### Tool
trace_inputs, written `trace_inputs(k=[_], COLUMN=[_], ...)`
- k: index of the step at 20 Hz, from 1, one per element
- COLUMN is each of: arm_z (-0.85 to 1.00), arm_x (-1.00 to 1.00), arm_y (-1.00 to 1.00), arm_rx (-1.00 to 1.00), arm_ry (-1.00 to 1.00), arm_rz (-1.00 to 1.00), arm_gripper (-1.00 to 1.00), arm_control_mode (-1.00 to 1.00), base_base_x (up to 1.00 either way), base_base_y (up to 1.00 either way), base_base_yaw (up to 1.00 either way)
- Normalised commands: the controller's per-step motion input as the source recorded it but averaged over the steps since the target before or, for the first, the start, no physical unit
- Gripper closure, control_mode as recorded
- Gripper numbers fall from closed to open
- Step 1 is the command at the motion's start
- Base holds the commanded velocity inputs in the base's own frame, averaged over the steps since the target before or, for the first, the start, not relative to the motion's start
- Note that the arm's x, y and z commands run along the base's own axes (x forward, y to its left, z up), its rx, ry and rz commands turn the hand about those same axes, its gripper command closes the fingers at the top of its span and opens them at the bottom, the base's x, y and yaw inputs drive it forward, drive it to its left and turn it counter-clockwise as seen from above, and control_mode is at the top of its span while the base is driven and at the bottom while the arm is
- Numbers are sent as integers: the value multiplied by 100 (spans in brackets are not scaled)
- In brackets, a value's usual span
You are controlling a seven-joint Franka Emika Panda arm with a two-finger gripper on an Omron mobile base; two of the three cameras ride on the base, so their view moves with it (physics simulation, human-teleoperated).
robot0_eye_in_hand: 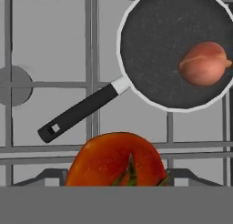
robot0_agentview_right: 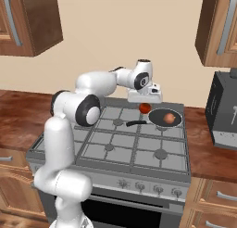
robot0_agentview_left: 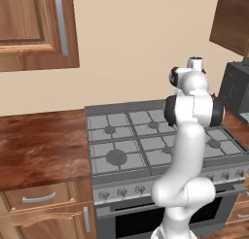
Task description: Place the pan on the rear right burner on the stove. Then place the tomato and the onion in the pan and turn on the rear right burner.
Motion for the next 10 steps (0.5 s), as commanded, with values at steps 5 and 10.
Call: trace_inputs(k=[5,10], arm_z=[-22,-23], arm_x=[40,33], arm_y=[-25,-23], arm_rx=[3,0], arm_ry=[0,0], arm_rz=[0,0], arm_gripper=[100,100], arm_control_mode=[-100,-100], base_base_x=[0,0], base_base_y=[0,0], base_base_yaw=[0,0])
